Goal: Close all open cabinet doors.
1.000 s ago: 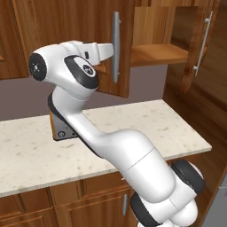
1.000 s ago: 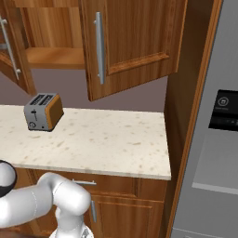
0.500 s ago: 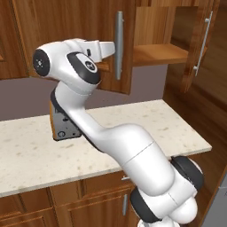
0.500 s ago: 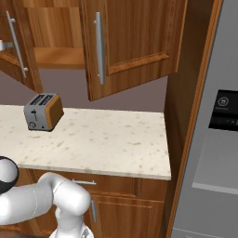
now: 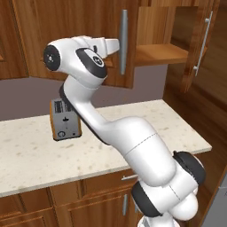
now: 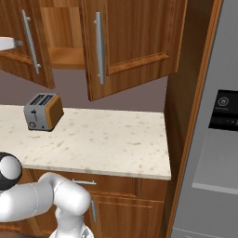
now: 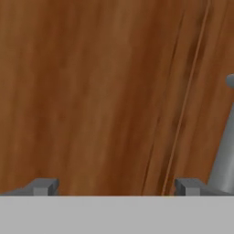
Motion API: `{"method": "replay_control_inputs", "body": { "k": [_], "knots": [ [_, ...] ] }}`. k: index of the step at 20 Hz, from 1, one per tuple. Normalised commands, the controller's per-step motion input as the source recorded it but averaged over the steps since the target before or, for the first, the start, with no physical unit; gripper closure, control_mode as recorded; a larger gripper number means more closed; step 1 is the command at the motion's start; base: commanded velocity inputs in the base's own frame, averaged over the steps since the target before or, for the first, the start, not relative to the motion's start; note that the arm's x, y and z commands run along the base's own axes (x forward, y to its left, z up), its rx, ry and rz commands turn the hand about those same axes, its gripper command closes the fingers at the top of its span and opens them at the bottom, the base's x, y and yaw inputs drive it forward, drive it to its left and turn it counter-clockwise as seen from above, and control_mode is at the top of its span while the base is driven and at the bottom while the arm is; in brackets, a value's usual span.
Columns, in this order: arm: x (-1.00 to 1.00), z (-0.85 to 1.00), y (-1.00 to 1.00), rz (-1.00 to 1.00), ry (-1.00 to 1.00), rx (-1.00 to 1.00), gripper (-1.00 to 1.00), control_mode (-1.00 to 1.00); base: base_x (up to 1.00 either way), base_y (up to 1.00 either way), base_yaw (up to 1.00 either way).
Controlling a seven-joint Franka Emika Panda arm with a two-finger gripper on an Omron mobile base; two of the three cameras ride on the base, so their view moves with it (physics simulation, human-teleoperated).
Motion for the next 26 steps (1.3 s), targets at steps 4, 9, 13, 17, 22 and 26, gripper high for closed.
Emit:
{"method": "replay_control_inputs", "body": {
  "k": [4,9,13,17,22,26],
  "knots": [
    [0.59,-0.01,-0.26,0.0,0.0,0.0,-1.0,-1.0,0.0,0.0,0.0],
    [0.71,0.0,-0.16,0.0,0.0,0.0,-1.0,-1.0,0.0,0.0,0.0],
    [0.7,0.0,-0.16,0.0,0.0,0.0,-1.0,-1.0,0.0,0.0,0.0],
    [0.67,0.0,-0.18,0.0,0.0,0.0,-1.0,-1.0,0.0,0.0,0.0],
    [0.62,0.0,-0.14,0.0,0.0,0.0,-1.0,-1.0,0.0,0.0,0.0],
    [0.59,0.0,-0.17,0.0,0.0,0.0,-1.0,-1.0,0.0,0.0,0.0]
  ]
}}
